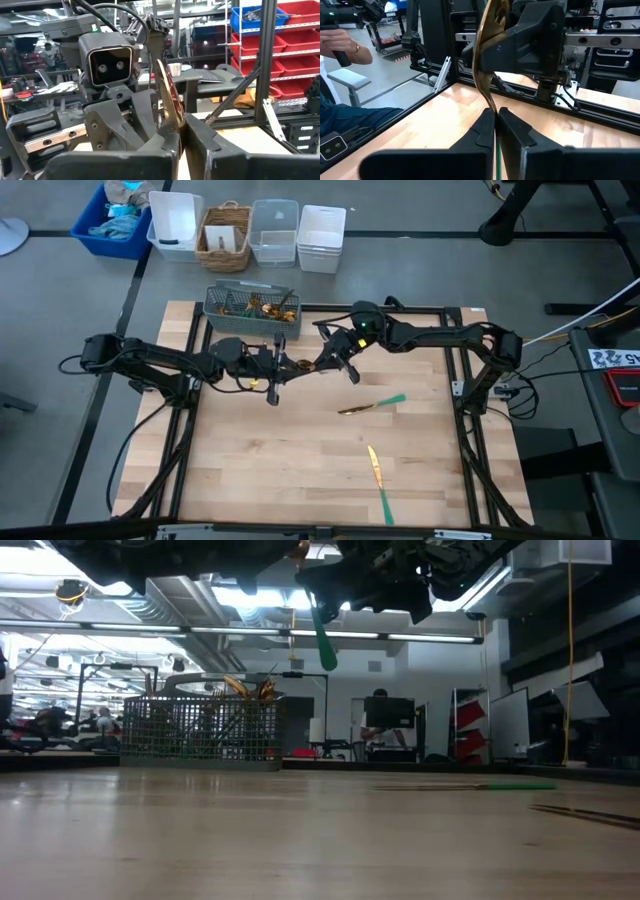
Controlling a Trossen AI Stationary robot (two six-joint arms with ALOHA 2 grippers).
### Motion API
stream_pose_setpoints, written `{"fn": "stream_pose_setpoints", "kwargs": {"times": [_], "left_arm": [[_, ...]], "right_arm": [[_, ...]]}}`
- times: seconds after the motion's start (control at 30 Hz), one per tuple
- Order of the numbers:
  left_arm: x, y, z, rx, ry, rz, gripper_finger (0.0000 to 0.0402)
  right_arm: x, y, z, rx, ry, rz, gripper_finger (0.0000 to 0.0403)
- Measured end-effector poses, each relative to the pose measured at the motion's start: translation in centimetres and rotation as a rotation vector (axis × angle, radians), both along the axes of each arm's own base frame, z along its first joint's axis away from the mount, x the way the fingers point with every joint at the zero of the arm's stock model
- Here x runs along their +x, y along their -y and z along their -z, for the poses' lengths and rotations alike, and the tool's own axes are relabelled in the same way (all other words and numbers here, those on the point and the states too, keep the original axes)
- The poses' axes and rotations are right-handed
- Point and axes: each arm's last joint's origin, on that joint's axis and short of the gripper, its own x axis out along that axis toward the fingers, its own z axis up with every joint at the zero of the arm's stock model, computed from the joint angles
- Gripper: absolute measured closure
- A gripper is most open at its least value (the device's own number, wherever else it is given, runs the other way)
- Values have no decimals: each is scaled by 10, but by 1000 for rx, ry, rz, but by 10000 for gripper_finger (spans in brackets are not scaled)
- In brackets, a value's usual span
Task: Sort silverware
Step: Put the green spoon into the gray silverware basket
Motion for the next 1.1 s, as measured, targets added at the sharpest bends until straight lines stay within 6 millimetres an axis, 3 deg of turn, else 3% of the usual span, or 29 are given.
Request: {"fn": "stream_pose_setpoints", "kwargs": {"times": [0.43, 0.8, 0.97, 1.1], "left_arm": [[-1, -4, -2, 6, 10, -37, 399], [-7, -24, -3, -2, -14, -118, 400], [-11, -43, -1, -4, -36, -237, 400], [-16, -63, -4, 5, -9, -347, 400]], "right_arm": [[-2, 10, 0, -1, -49, 192, 266], [-45, 42, -17, -56, -220, 401, 260], [-62, 51, -10, -75, -386, 521, 260], [-68, 47, 1, -61, -529, 520, 260]]}}
